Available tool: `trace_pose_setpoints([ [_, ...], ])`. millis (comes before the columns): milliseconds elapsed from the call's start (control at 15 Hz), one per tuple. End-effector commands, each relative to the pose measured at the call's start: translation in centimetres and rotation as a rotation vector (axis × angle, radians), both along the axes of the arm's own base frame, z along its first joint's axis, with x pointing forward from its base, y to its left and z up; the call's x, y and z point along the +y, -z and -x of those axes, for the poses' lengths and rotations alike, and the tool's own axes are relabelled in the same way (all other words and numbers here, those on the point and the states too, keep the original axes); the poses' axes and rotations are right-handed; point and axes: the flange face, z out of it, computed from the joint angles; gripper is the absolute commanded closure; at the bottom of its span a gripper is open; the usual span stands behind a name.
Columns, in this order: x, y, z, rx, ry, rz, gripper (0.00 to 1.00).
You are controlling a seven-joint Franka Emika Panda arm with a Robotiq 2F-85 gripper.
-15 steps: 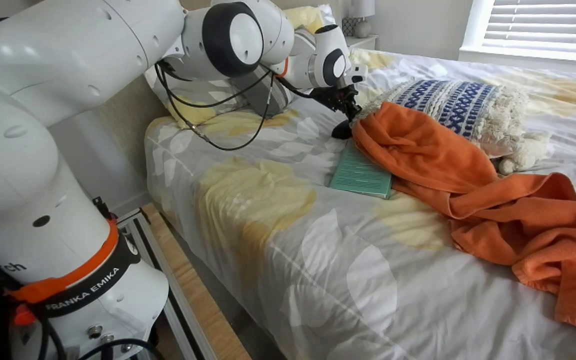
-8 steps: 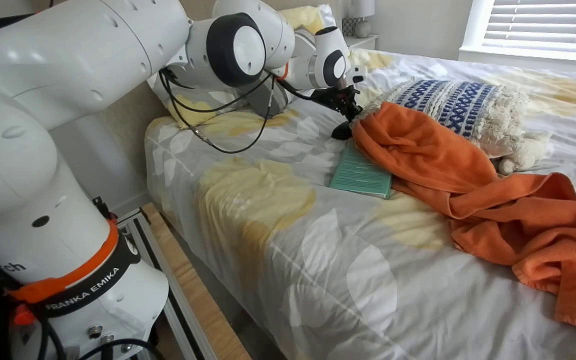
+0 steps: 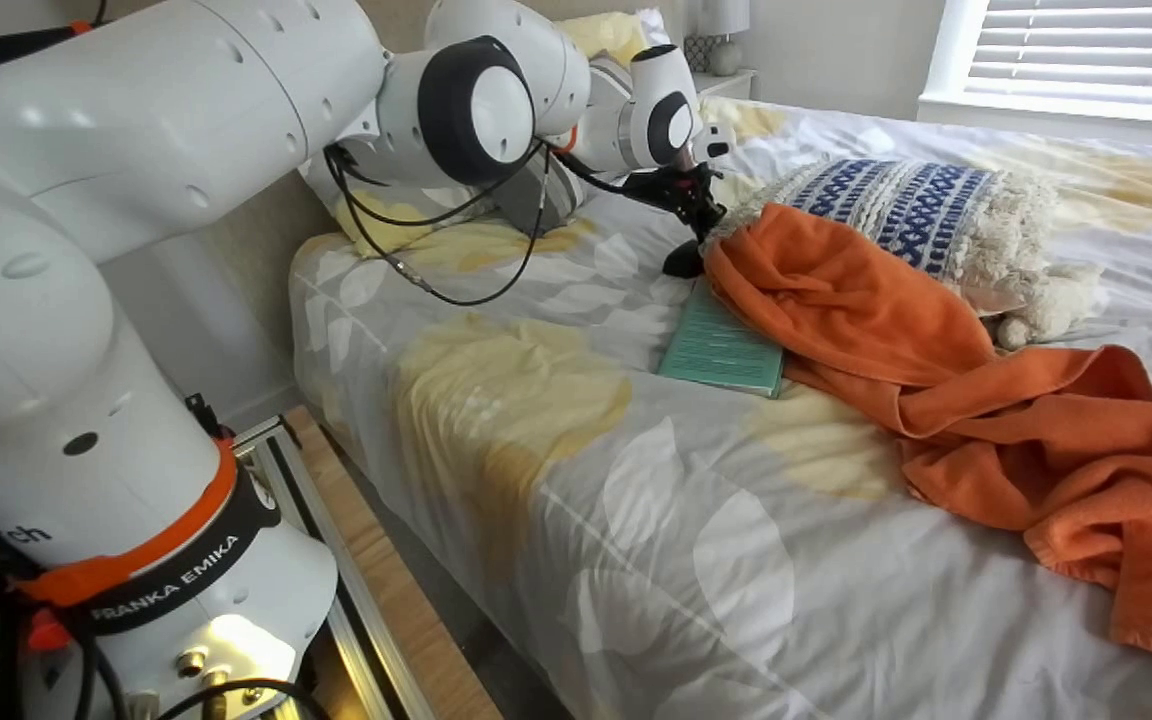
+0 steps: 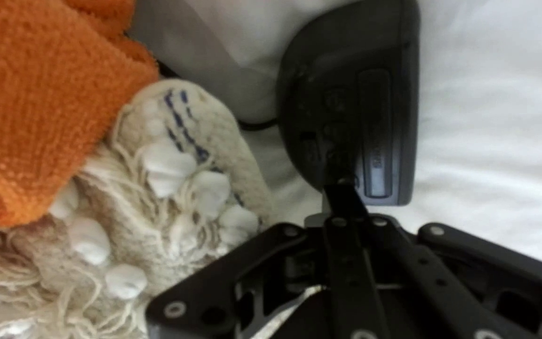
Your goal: Push a button on the black appliance
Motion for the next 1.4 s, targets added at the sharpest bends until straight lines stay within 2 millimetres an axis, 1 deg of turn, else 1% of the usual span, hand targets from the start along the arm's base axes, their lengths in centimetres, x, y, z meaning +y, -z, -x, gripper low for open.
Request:
trace_pose_setpoints([
  [0,1.0,-3.0,-0.3,-0.013,0.009,-0.014,0.72],
  [133,1.6,-5.1,-0.3,-0.014,0.034,-0.011,0.6],
  [200,2.0,-6.3,-0.1,0.005,0.053,-0.012,0.52],
  [400,3.5,-9.7,1.1,0.086,0.1,-0.021,0.3],
  [467,4.0,-10.8,1.5,0.106,0.103,-0.032,0.21],
  [667,5.2,-13.7,3.0,0.156,0.137,-0.063,0.01],
  [867,5.5,-15.9,5.0,0.214,0.197,-0.079,0.0],
  [1000,5.2,-16.9,6.2,0.244,0.233,-0.086,0.0],
  [1200,3.7,-17.9,7.9,0.29,0.286,-0.102,0.01],
  [1333,2.1,-18.2,9.0,0.317,0.316,-0.121,0.0],
])
